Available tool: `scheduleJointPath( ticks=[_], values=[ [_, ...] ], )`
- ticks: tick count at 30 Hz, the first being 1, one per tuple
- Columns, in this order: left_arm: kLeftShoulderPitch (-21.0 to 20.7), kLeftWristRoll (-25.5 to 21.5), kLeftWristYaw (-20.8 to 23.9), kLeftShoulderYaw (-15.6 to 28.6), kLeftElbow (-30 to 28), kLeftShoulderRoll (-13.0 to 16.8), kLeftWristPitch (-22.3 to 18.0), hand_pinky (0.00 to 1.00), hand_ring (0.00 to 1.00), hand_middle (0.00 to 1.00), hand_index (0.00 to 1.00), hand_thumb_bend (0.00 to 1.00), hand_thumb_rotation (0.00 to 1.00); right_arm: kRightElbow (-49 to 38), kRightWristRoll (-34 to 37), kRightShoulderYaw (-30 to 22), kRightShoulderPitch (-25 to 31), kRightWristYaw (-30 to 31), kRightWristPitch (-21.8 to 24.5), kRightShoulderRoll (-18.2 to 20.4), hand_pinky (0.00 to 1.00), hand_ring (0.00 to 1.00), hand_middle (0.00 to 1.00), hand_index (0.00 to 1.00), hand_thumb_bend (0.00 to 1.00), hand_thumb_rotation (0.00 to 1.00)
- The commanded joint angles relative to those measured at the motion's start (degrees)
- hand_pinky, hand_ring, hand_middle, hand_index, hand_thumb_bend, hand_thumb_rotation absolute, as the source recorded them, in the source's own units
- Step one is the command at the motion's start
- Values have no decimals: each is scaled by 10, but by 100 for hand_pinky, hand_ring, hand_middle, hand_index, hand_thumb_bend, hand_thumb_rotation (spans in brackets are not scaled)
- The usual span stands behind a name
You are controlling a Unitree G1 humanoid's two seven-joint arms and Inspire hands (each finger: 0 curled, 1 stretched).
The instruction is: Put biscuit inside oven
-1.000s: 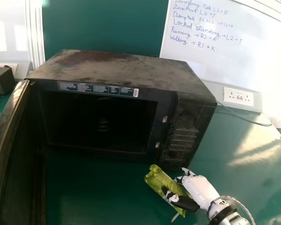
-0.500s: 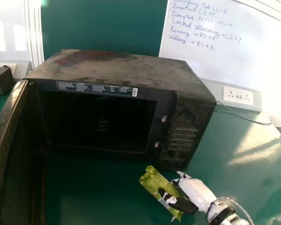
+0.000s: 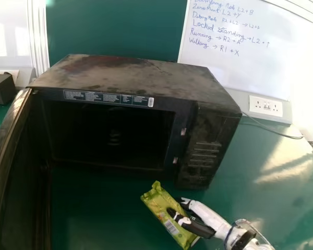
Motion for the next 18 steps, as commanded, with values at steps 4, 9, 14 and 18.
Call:
scheduleJointPath(
  ticks=[4, 9, 14, 18],
  values=[
    [0, -12, 2, -6, -2, -23, -1, 84, 85, 92, 94, 84, 89, -19, 37, -7, -11, 16, 11, 20, 17, 39, 46, 53, 49, 0],
    [-1, -3, 3, 1, -1, -26, -3, 85, 87, 92, 95, 86, 91, -19, 49, -4, -24, 29, 18, 33, 18, 39, 46, 53, 50, 0],
    [-2, 0, 4, 2, -1, -27, -3, 80, 87, 92, 94, 85, 90, 0, 46, 6, -47, 34, 8, 50, 19, 39, 46, 53, 49, 0],
    [-1, -9, 2, -4, -1, -24, -4, 76, 87, 92, 94, 85, 90, 22, 36, 23, -78, 36, -3, 64, 18, 39, 46, 53, 49, 0]
  ],
)
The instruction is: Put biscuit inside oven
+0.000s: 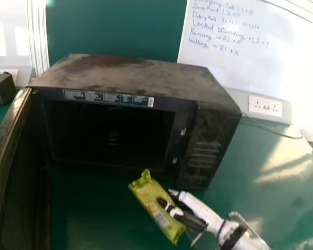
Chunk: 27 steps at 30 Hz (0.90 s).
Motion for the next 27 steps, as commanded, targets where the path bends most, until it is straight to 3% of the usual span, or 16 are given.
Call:
scheduleJointPath(
  ticks=[1, 14, 27],
  values=[
    [-2, -7, 2, -4, -1, -24, -4, 76, 87, 93, 95, 85, 90, 13, -2, 12, -28, 4, -11, 11, 18, 39, 46, 53, 49, 0],
    [-3, -1, 2, -2, 8, -28, -16, 81, 89, 93, 95, 80, 85, 80, -18, 41, -101, -14, -21, 80, 18, 39, 46, 53, 49, 0],
    [6, -18, -4, -16, 4, -24, -18, 82, 85, 91, 95, 77, 86, 125, -61, 60, -149, -51, -36, 119, 19, 39, 46, 53, 49, 0]
  ],
)
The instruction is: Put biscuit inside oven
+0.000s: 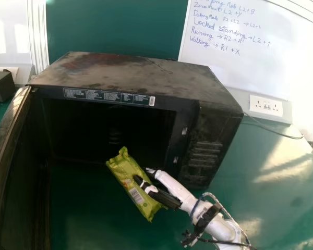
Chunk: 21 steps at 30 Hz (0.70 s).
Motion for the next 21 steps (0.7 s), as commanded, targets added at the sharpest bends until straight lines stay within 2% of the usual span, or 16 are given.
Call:
scheduleJointPath(
  ticks=[1, 4, 10, 21],
  values=[
    [6, -13, -2, -9, 0, -23, -4, 86, 85, 91, 95, 77, 86, 6, -4, 5, -18, -10, -7, 10, 19, 39, 46, 53, 49, 0],
    [5, -4, 1, -3, -3, -28, -1, 91, 87, 92, 95, 77, 86, 14, -11, 9, -29, -17, -1, 22, 19, 39, 46, 52, 50, 0],
    [5, -1, 0, -1, 1, -29, -6, 85, 87, 91, 95, 79, 87, 40, -16, 17, -52, -35, 5, 53, 19, 39, 46, 53, 49, 0],
    [9, 1, 2, -9, -1, -32, -8, 88, 90, 93, 95, 78, 87, 110, -50, 40, -109, -63, 8, 91, 20, 39, 46, 53, 49, 0]
  ],
)
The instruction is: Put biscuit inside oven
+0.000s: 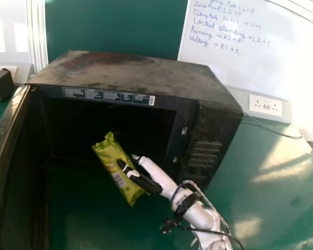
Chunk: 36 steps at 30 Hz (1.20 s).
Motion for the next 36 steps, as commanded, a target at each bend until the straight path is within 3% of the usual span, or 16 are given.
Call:
scheduleJointPath(
  ticks=[1, 11, 15, 23, 30, 36],
  values=[
    [9, -2, 2, 0, -1, -33, -4, 88, 89, 93, 95, 78, 87, 16, 0, 4, -19, -11, -5, 10, 20, 39, 46, 53, 49, 0],
    [17, -9, 3, -10, -9, -36, 3, 88, 89, 94, 96, 77, 88, 88, -17, 12, -62, -45, -20, 34, 19, 39, 46, 52, 49, 0],
    [13, -4, 4, -4, -3, -35, -2, 93, 87, 92, 96, 78, 93, 115, -46, 21, -85, -69, -28, 34, 19, 39, 46, 53, 49, 0],
    [11, -1, 4, -5, 0, -36, -8, 78, 87, 92, 96, 81, 90, 187, -44, 21, -135, -84, -32, 54, 18, 38, 46, 53, 49, 0],
    [16, -7, 4, -15, -4, -40, -6, 79, 89, 94, 96, 80, 86, 258, -31, 15, -177, -91, -53, 78, 20, 39, 47, 52, 49, 0],
    [21, 5, 7, -11, -5, -47, -4, 75, 86, 92, 95, 79, 86, 338, -53, 21, -230, -131, -73, 87, 21, 39, 47, 53, 49, 0]
  ],
)
